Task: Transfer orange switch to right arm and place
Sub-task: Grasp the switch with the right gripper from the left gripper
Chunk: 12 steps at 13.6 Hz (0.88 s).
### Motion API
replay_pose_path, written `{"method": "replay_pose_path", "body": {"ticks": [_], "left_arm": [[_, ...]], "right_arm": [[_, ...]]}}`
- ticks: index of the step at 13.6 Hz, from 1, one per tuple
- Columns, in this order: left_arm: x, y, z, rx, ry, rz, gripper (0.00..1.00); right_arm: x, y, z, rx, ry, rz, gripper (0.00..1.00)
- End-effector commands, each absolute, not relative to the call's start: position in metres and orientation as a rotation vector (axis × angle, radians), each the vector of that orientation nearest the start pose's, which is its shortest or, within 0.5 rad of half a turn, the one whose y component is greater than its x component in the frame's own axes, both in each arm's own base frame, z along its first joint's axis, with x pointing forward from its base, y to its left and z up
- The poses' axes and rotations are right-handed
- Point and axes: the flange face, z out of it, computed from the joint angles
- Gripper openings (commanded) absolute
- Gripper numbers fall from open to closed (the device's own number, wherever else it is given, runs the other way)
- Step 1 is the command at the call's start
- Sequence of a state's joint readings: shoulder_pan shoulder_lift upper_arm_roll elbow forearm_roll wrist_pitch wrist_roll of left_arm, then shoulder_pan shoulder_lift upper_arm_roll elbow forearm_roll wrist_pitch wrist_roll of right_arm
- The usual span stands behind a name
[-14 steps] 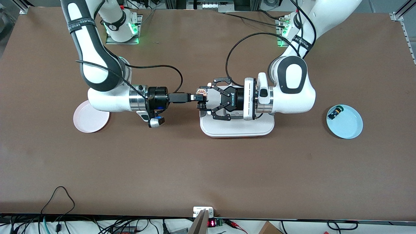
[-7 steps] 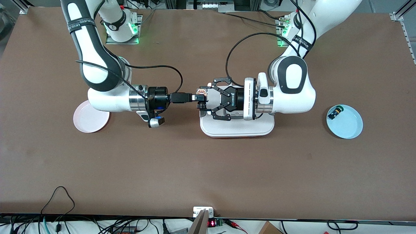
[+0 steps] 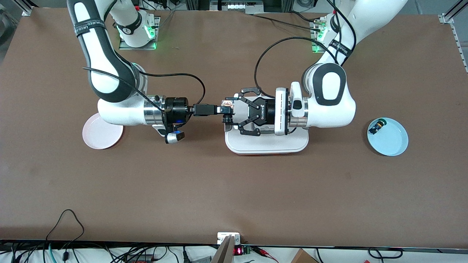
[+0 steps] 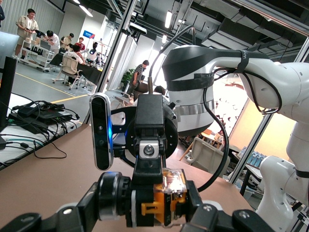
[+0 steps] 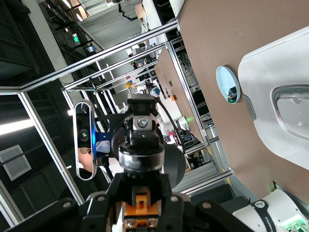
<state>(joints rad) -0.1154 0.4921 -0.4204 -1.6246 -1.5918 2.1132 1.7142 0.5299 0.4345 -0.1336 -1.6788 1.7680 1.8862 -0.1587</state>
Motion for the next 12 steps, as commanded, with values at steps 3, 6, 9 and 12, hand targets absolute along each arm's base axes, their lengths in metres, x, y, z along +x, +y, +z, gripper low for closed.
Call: {"method": "replay_pose_path", "body": {"ticks": [3, 6, 9, 12], "left_arm": [[0.607, -0.35, 0.426, 1.414, -0.935, 0.926, 0.28], [0.606, -0.351, 0.427, 1.406, -0.944, 0.922, 1.0], [0.611, -0.342, 0.431, 1.434, -0.873, 0.861, 1.0], [0.615, -0.32, 0.442, 1.41, -0.858, 0.757, 1.0]], "right_arm": [[0.596, 0.343, 0.41, -1.603, 0.284, 0.316, 0.0], [0.597, 0.341, 0.41, -1.6, 0.284, 0.318, 0.0], [0.601, 0.334, 0.411, -1.595, 0.288, 0.314, 0.0], [0.609, 0.319, 0.41, -1.595, 0.299, 0.298, 0.0]]}}
